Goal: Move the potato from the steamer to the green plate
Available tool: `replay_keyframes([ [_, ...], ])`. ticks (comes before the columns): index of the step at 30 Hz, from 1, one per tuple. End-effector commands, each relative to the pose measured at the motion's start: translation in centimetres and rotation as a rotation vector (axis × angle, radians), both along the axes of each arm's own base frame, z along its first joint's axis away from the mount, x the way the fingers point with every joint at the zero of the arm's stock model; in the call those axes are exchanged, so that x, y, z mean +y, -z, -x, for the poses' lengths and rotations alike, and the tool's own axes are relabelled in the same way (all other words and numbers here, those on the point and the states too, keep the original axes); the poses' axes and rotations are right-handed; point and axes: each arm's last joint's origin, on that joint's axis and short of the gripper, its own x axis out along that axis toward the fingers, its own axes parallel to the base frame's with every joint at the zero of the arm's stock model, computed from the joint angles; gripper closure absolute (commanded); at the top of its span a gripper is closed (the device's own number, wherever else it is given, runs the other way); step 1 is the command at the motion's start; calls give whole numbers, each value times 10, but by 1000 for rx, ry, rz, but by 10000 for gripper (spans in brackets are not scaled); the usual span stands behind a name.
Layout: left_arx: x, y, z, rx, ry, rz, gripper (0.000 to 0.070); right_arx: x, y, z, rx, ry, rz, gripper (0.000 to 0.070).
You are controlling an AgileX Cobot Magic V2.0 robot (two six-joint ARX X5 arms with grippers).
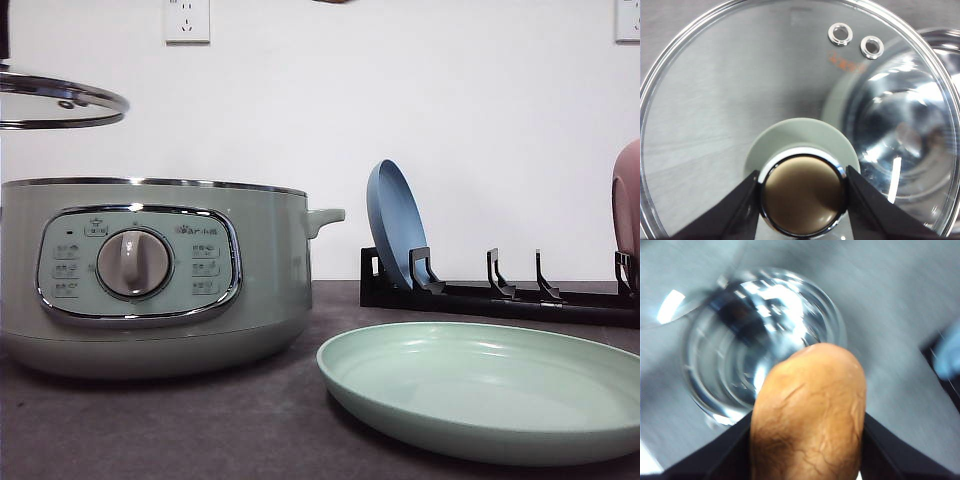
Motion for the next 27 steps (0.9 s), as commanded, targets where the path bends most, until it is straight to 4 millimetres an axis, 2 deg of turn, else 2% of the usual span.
replay_keyframes([
  [1, -5, -12, 2, -67, 23, 8, 691, -1, 9, 3, 3, -16, 14, 502],
  [14, -55, -13, 6, -87, 200, 16, 691, -47, 91, 41, 28, 33, 29, 502],
  [27, -83, -13, 14, -87, 298, 23, 691, -53, 195, 46, 105, 45, 3, 502],
])
